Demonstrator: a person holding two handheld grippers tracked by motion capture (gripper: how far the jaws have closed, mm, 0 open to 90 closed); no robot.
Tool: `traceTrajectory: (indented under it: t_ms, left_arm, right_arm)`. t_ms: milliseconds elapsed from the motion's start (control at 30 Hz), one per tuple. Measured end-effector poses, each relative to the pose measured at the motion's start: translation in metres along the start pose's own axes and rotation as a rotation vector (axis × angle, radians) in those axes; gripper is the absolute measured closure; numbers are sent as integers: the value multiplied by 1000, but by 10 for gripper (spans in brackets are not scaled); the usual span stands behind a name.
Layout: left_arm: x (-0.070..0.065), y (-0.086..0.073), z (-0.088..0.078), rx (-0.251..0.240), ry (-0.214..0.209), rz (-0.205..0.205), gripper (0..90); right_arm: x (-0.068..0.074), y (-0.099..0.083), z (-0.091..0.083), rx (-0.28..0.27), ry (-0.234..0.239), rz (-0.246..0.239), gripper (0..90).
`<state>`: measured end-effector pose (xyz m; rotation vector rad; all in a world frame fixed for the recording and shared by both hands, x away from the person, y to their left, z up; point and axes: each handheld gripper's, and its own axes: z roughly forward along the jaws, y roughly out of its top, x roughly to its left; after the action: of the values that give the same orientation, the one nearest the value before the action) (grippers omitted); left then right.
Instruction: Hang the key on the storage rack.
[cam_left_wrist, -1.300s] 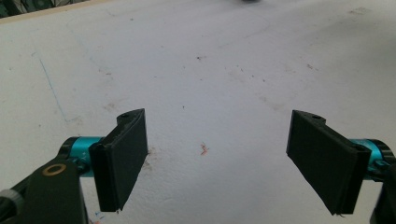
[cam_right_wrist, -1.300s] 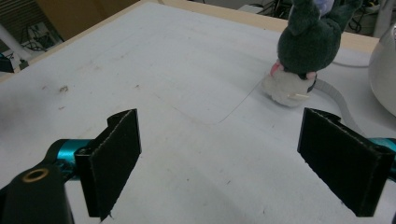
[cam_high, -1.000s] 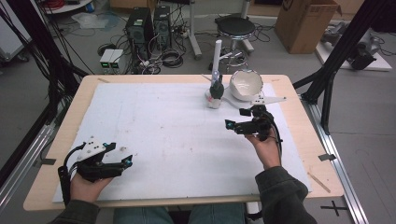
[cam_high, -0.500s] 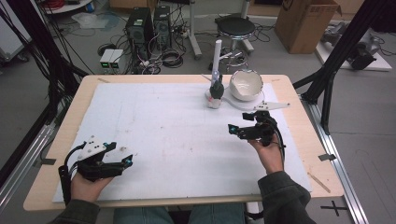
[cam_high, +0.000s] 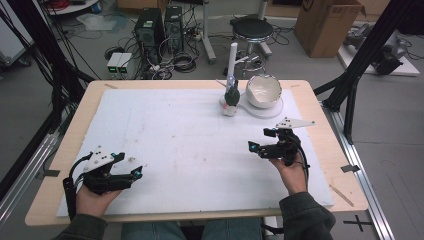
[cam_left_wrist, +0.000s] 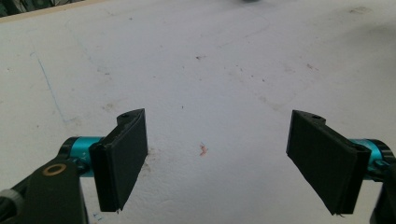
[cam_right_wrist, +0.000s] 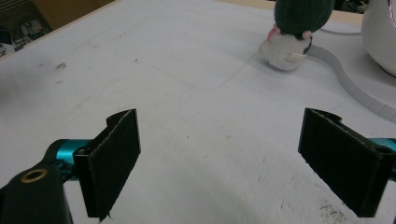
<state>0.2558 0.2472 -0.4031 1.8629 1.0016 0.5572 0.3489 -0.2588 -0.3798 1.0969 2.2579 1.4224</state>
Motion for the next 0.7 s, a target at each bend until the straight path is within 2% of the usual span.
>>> traceTrajectory:
  t_ms: [700]
  left_arm:
    - [-1,-1,0,1,6,-1,210]
  right_arm:
    - [0,-22,-13,1,-17,0,120]
